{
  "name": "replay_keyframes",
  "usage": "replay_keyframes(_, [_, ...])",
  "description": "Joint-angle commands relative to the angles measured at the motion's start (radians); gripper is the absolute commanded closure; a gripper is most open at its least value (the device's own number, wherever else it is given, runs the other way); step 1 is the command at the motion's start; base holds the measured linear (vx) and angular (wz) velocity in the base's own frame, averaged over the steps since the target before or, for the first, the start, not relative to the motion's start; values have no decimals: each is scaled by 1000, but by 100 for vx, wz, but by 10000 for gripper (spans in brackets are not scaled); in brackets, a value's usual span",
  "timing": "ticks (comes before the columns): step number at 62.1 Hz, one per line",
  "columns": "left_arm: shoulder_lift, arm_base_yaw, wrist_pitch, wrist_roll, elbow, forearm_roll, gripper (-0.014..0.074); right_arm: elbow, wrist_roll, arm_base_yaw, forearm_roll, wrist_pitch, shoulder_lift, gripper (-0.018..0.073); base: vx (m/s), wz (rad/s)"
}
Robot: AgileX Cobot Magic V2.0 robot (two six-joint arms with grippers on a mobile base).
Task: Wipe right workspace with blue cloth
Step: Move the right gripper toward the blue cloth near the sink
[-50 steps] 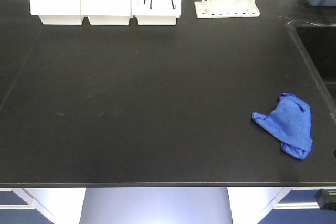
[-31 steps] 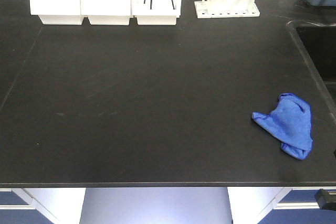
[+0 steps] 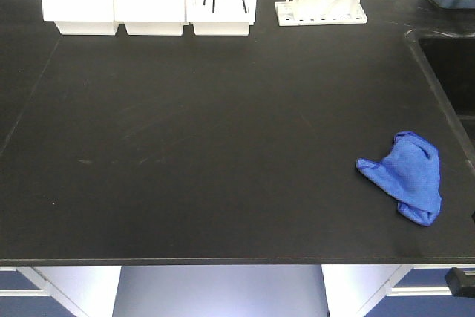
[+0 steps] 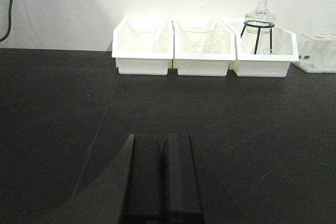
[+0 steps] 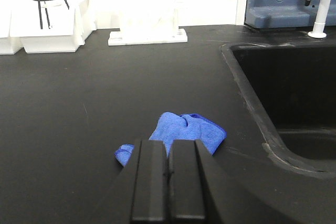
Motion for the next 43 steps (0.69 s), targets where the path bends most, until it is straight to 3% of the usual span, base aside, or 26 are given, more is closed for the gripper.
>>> replay_keyframes(1, [-16,5,-80,-8,31,1,602,19,-4,-2,-1,-75,-11,567,0,0])
replay_keyframes(20, [-16,5,-80,-8,31,1,602,19,-3,-2,-17,-104,-11,567,0,0])
replay_keyframes(43, [-16,5,-80,-8,31,1,602,-8,8,-2,49,-545,-11,567,0,0])
